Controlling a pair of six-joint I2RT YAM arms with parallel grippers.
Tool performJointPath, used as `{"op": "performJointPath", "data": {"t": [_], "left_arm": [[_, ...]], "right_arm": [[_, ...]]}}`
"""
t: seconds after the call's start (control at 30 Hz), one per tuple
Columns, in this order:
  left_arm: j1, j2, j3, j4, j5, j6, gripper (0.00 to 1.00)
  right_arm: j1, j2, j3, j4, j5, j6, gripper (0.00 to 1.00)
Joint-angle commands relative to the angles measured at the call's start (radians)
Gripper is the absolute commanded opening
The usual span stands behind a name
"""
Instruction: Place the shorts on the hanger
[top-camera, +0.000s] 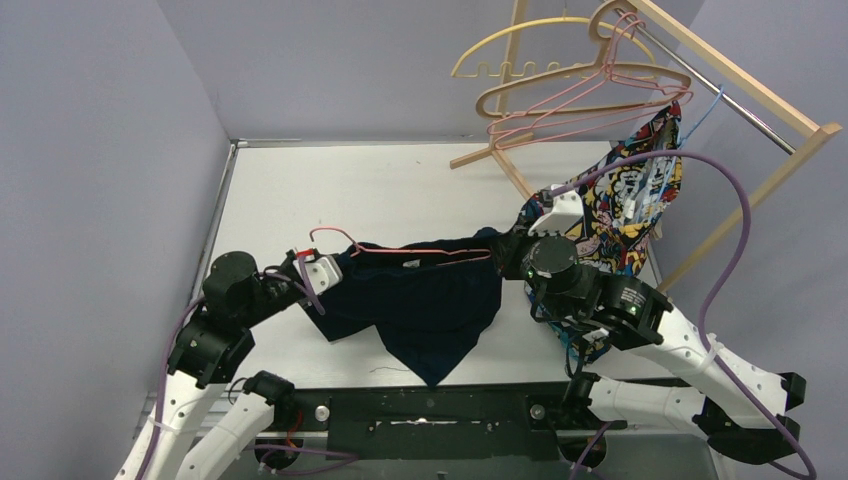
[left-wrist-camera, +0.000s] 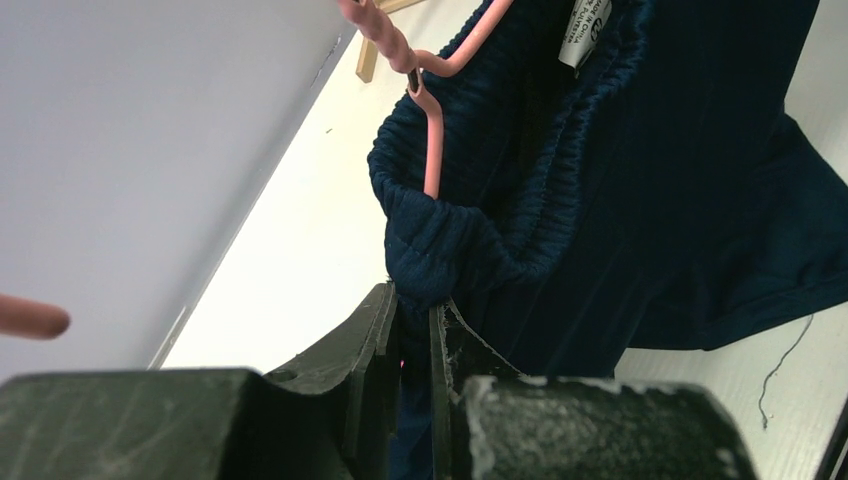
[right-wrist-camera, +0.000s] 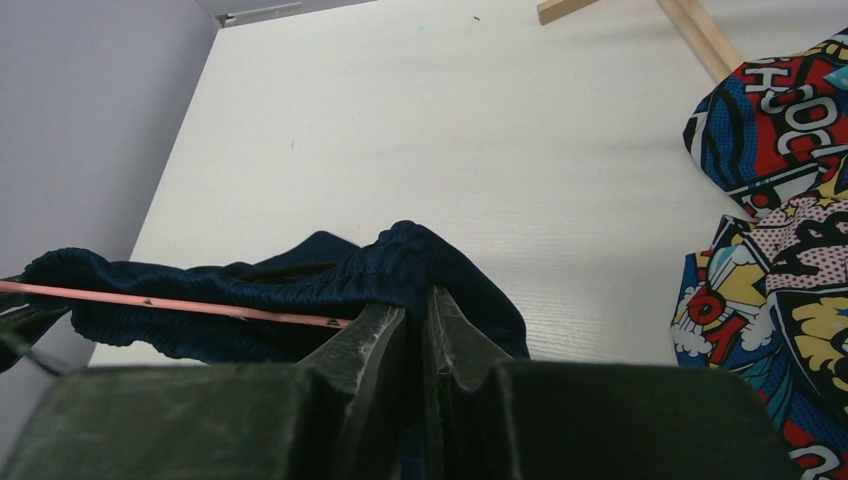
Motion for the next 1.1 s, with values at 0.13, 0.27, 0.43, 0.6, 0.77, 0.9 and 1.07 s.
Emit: {"op": "performJointPath", "data": {"t": [0.13, 0.27, 0.43, 0.6, 0.77, 0.9, 1.07], "left_arm": [[0.004, 0.084, 0.096, 0.037, -0.003, 0.063, 0.0], [0.004, 0.086, 0.1, 0.047, 0.023, 0.052, 0.0], [0.004, 0.092, 0.098, 0.045, 0.036, 0.048, 0.0], [0.004, 0.108, 0.099, 0.038, 0.068, 0.039, 0.0], [0.004, 0.113, 0.094, 0.036, 0.099, 0.021, 0.0], [0.004, 0.107, 0.088, 0.022, 0.13, 0.02, 0.0], [0.005, 0.094, 0.071, 0.017, 0.179, 0.012, 0.0]], "right_arm": [[-0.012, 0.104, 0.171, -0.05, 0.016, -0.089, 0.0], [-0.011, 0.149, 0.181, -0.027, -0.045, -0.105, 0.0], [-0.011, 0.241, 0.22, -0.01, -0.136, -0.124, 0.0], [-0.011, 0.284, 0.216, 0.061, -0.281, -0.139, 0.01], [-0.014, 0.259, 0.164, 0.126, -0.375, -0.155, 0.08], [-0.025, 0.239, 0.109, 0.143, -0.444, -0.168, 0.16], [-0.029, 0.227, 0.117, 0.147, -0.502, -0.179, 0.28]]}}
